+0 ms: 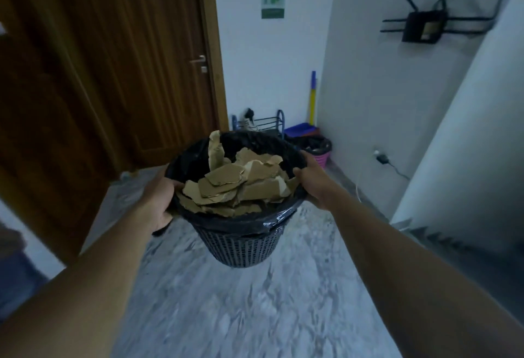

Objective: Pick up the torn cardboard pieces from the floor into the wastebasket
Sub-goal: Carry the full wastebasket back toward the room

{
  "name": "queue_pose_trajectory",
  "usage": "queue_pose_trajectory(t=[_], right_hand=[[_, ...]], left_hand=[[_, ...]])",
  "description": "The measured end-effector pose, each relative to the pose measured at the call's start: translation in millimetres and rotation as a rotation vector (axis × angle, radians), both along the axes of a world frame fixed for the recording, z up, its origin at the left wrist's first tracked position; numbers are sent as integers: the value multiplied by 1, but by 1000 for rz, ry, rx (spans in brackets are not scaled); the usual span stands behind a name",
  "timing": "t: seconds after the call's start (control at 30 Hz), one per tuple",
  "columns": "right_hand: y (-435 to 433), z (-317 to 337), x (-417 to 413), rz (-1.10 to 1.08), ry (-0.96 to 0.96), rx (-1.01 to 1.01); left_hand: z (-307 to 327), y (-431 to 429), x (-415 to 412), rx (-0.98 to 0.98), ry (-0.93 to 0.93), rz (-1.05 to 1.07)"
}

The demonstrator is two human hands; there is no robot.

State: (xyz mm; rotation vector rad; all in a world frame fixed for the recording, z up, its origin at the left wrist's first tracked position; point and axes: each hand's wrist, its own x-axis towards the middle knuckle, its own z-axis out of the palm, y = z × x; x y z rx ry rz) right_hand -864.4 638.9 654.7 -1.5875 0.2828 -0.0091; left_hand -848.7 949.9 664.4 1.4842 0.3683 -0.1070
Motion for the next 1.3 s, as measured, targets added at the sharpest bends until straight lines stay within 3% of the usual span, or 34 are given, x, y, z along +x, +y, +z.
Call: queue_pose_trajectory(t=[0.37,0.67,1.1,1.3], right_hand=[[-90,-35,225,-341,-84,19],[-214,-72,374,-596,-65,-69],[-415,-238,540,-937,154,-6],[-488,-358,581,-1072,188,22]], left_hand=[[-28,-109,315,-38,-61,-352],[-70,-277,549,-53,-54,-568],[-215,-553,775,28,57,-909],[-346,-667,838,103,103,-1015]])
